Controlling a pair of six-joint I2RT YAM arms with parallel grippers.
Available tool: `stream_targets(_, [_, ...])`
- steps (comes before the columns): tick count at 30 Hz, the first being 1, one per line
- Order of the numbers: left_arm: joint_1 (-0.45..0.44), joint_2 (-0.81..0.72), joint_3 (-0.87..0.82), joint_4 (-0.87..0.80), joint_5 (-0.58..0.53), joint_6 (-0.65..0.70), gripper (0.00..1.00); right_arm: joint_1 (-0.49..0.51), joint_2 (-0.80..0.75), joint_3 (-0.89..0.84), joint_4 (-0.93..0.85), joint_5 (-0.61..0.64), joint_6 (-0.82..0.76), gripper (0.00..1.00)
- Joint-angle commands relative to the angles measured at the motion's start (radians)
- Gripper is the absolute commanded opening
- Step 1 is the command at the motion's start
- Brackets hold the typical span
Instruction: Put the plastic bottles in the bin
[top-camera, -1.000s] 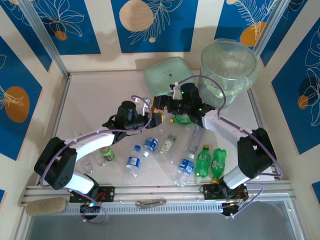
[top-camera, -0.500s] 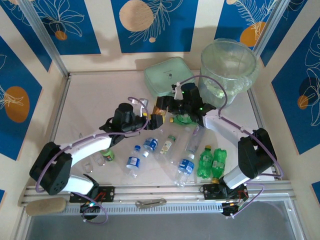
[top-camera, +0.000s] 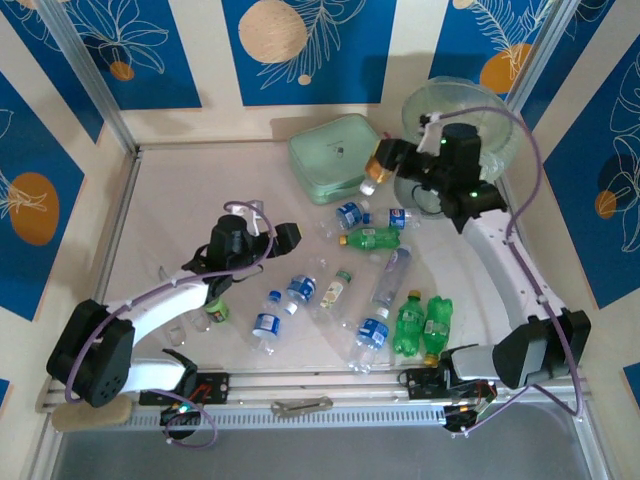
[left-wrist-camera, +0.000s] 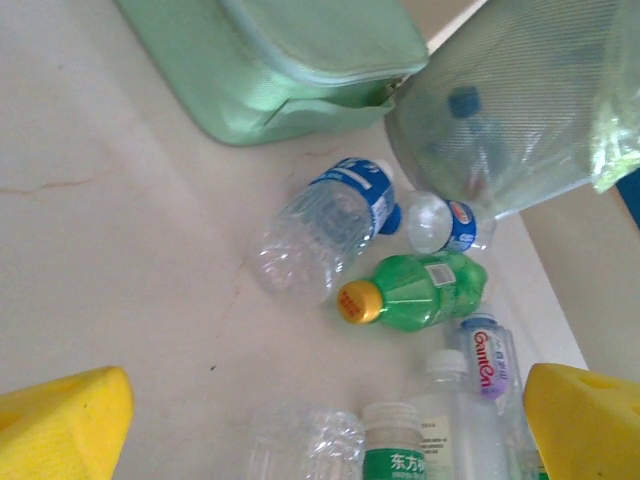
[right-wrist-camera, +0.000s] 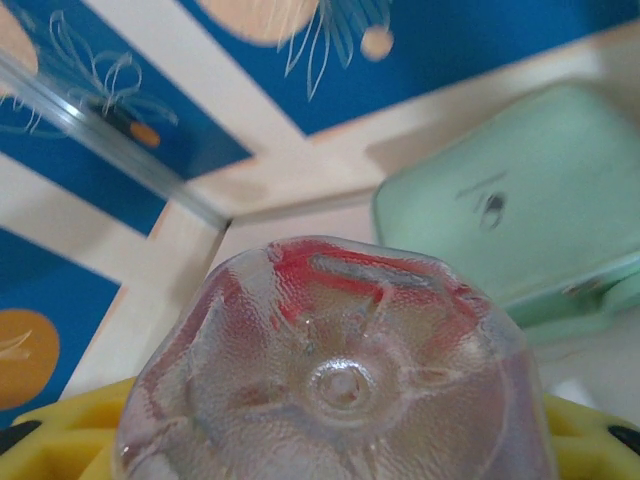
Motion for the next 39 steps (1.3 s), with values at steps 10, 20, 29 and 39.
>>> stream_targets(10, [0.007,0.007,-0.007,-0.008,-0.004,-0.016,0.99,-0.175,0.019,0.24,0.006,0.275,-0.193,0.55])
stream_targets(20, [0.007,-0.038,-0.025,-0.08,0.006,0.028,0.99,-0.26,0.23,0.39,0.039,0.43,-0.249,0.55])
stream_targets(29, [0.007,-0.043,-0.021,-0.088,0.006,0.034,0.99,-0.275,0.399,0.48,-0.096,0.388,-0.21,0.55])
stream_targets(39, [0.007,-0.037,-0.02,-0.091,0.002,0.036,0.99,-0.275,0.518,0.551,-0.198,0.321,-0.194,0.56])
